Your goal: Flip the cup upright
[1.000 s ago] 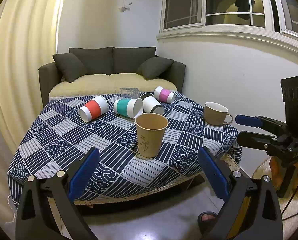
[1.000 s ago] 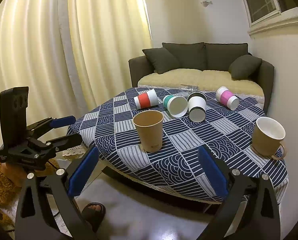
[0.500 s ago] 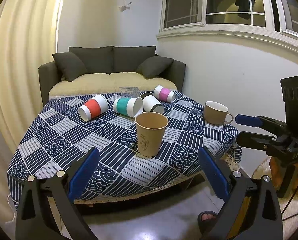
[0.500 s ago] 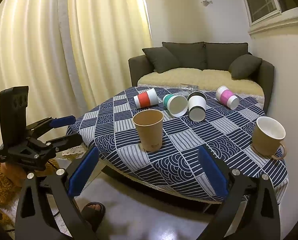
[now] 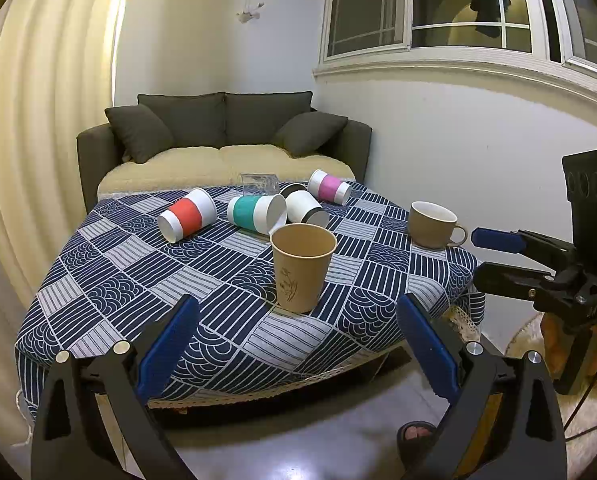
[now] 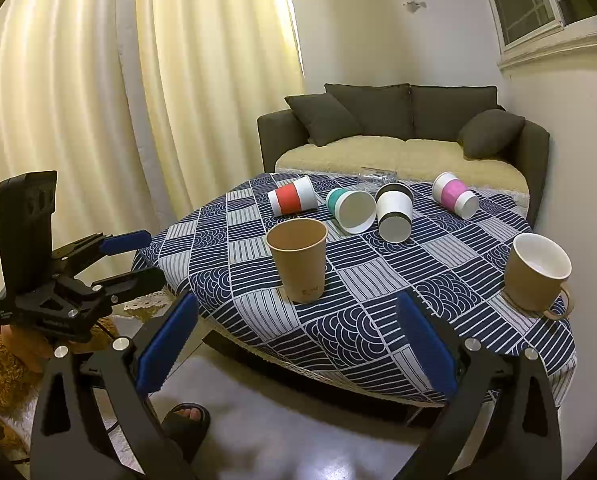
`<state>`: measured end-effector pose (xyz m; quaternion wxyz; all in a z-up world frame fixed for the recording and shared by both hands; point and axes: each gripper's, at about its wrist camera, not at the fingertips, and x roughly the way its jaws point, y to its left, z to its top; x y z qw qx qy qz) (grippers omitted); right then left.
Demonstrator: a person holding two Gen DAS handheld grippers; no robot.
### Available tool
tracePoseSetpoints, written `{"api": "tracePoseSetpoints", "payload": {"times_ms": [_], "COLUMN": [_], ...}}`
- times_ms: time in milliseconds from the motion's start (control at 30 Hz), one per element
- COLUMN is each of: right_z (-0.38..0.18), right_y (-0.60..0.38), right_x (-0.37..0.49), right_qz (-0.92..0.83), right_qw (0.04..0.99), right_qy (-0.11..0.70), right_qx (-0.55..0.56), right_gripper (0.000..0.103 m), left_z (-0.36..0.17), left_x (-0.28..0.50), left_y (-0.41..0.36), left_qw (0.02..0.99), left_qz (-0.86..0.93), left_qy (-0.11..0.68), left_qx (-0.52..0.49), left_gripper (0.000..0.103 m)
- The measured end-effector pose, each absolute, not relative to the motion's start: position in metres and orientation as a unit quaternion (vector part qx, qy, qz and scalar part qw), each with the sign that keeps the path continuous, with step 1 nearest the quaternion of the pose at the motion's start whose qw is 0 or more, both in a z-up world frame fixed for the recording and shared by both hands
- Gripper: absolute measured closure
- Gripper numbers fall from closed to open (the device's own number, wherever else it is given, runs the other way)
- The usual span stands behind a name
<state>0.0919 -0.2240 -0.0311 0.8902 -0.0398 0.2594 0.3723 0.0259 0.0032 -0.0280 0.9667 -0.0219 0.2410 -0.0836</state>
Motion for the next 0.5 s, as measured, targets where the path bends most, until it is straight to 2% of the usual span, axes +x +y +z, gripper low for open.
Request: {"api": "tracePoseSetpoints", "payload": {"times_ms": [500], "right_z": [-0.0322], "right_y": [-0.2236], "right_x": [0.0933], "right_qz": [0.371], "right_qw": [0.89], "right_qy": [0.262], "right_qx": [-0.04], "right_gripper": [0.005], "left_z": [-0.0274], "left_x": [0.0251], "left_y": [0.0028], "left_qw": [0.967], "left_qz": [-0.083], "left_qy": [0.24], "left_qx": [-0.021], "left_gripper": [0.007]}}
